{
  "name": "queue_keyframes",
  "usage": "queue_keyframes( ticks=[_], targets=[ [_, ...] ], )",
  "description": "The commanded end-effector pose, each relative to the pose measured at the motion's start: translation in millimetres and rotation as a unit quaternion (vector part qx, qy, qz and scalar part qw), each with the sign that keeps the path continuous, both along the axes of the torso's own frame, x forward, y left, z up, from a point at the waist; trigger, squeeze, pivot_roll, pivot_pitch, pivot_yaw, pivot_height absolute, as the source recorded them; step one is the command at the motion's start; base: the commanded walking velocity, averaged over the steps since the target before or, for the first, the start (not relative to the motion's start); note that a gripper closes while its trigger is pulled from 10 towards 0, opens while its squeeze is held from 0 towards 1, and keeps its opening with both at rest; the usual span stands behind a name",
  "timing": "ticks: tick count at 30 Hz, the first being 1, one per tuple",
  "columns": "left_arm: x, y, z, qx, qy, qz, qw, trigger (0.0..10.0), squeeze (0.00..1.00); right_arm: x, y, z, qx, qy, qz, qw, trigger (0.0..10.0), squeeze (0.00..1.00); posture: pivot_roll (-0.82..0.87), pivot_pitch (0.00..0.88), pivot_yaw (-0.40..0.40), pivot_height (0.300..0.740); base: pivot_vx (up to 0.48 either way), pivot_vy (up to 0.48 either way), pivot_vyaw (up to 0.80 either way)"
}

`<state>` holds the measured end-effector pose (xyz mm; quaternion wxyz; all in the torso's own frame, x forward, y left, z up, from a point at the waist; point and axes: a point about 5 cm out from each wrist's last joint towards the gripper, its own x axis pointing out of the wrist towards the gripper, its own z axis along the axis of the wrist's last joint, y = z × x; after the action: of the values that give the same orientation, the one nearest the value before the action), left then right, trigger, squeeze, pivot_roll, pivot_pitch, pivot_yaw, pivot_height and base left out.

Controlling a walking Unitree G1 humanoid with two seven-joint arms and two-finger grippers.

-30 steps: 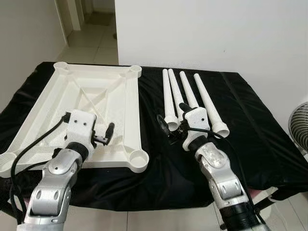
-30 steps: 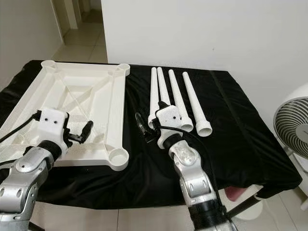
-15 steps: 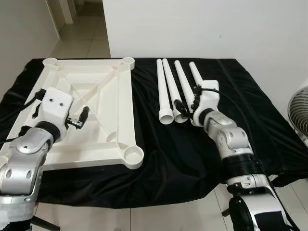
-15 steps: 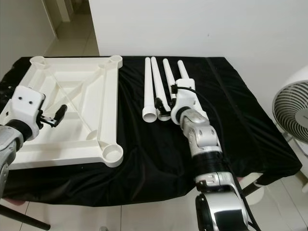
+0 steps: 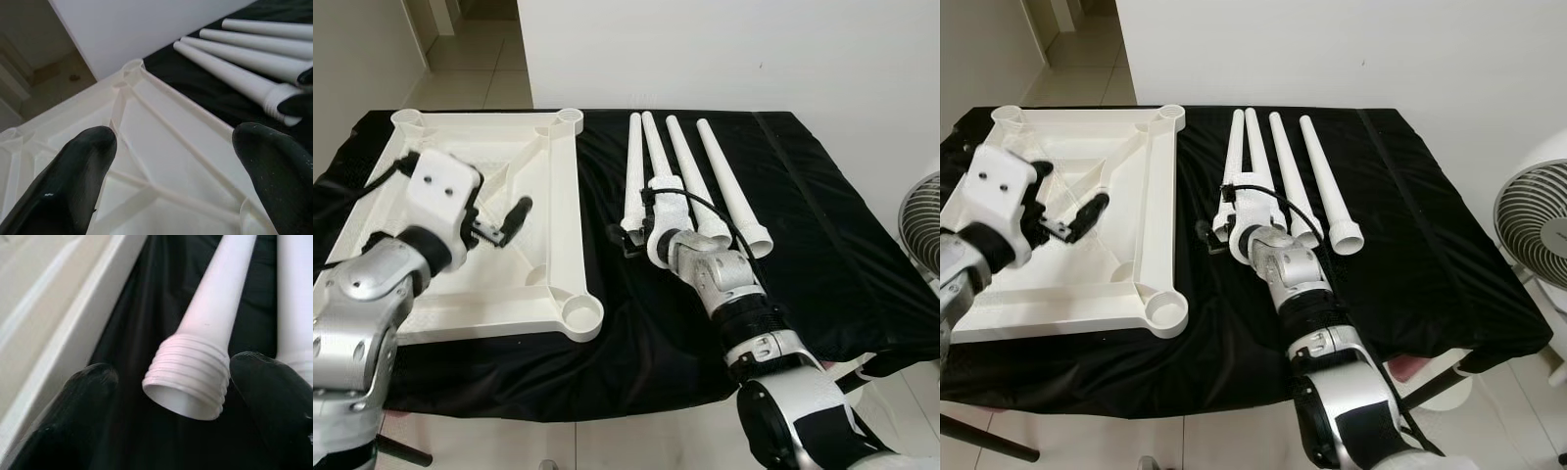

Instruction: Building children table

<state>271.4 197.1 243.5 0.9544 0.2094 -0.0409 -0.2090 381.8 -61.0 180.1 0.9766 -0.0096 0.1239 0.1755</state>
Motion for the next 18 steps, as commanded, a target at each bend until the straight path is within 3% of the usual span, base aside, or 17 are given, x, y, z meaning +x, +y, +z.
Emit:
queue_keyframes(
  ticks=[1,6,7,16,17,18],
  targets=[
    [-5.9,0.2,-1,0.005,0.009,-0.011,1.0,10.0,0.0,0.3,0.8,-6,-0.008,0.003,-0.041,0.999,10.0,0.0,0.01,0.113,-0.001,0.74,0.0,0.0,0.0],
    [-9.3,2.0,-4,0.007,0.017,-0.011,1.0,10.0,0.0,-0.2,1.9,-11,-0.008,0.012,-0.072,0.997,10.0,0.0,0.01,0.113,-0.001,0.74,0.0,0.0,0.0],
    [-9.8,1.9,-5,0.007,0.021,-0.012,1.0,10.0,0.0,-0.9,2.9,-19,0.004,0.042,-0.078,0.996,10.0,0.0,0.01,0.116,0.003,0.74,0.0,0.0,0.0],
    [-13.6,0.7,-7,0.004,0.033,-0.013,0.999,10.0,0.0,4.5,-1.5,-30,0.033,0.093,-0.102,0.99,10.0,0.0,0.02,0.12,-0.001,0.74,0.0,0.0,0.0],
    [-14.7,0.7,-7,0.002,0.034,-0.012,0.999,10.0,0.0,5.2,-3.4,-31,0.036,0.09,-0.106,0.99,9.4,0.0,0.03,0.117,-0.002,0.74,0.0,0.0,0.0],
    [-14.7,0.7,-7,0.002,0.034,-0.012,0.999,10.0,0.0,5.2,-3.4,-31,0.036,0.09,-0.106,0.99,9.4,0.0,0.03,0.117,-0.002,0.74,0.0,0.0,0.0]
  ],
)
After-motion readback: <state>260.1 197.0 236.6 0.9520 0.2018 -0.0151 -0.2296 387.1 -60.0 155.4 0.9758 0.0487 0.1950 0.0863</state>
